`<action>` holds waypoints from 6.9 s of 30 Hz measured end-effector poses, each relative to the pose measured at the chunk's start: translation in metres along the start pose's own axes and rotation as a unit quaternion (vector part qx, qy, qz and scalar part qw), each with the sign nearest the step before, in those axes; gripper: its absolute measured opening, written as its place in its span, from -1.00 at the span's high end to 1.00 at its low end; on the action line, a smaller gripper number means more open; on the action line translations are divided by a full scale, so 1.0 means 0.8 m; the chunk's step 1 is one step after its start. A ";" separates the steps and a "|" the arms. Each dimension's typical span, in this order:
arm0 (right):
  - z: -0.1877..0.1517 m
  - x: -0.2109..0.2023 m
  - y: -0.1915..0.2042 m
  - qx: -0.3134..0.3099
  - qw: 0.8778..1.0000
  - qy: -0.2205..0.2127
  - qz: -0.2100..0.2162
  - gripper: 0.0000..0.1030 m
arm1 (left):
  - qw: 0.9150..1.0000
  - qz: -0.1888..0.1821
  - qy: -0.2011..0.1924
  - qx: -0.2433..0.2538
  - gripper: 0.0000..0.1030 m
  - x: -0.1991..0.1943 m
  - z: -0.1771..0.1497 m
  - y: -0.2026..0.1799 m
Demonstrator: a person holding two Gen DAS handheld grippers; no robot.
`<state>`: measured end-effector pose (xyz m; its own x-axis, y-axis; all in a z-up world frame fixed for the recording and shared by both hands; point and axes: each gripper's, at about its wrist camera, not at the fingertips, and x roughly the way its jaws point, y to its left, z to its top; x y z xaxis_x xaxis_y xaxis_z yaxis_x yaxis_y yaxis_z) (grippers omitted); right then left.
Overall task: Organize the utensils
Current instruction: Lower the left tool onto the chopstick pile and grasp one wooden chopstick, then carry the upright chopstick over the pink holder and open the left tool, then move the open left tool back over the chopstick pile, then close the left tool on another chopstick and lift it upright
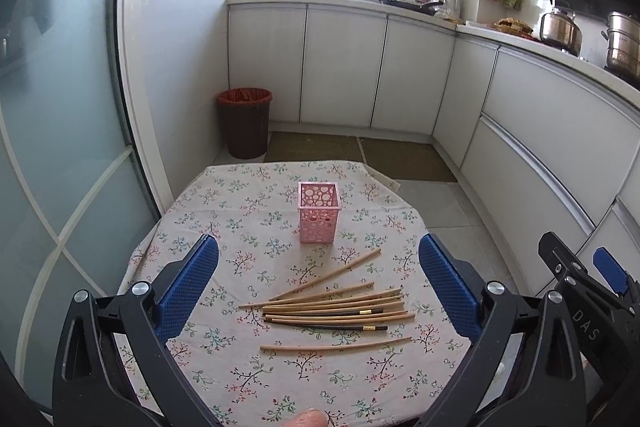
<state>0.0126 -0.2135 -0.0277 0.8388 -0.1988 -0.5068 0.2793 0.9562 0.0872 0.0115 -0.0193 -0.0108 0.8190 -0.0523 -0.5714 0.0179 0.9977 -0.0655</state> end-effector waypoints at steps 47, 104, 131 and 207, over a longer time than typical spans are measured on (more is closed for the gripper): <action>-0.178 0.304 -0.085 0.304 0.838 0.442 0.098 -0.51 | 0.901 -0.104 0.304 0.292 0.88 0.412 -0.088 -0.077; 0.168 0.146 0.120 0.061 0.976 0.082 0.195 0.88 | 0.990 -0.123 -0.030 0.066 0.88 0.142 0.162 0.059; 0.149 0.230 0.180 -0.009 0.986 0.056 0.159 0.21 | 0.997 -0.071 -0.039 0.009 0.05 0.202 0.165 0.076; -0.116 0.205 -0.036 -0.040 0.982 0.185 -0.004 -0.87 | 0.854 -0.096 0.410 0.304 0.30 0.445 -0.087 -0.092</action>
<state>0.0988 -0.2536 -0.1929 0.6060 -0.1298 -0.7848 0.2351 0.9717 0.0209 0.2621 -0.1144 -0.2661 0.0943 0.0184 -0.9954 0.6065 0.7918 0.0721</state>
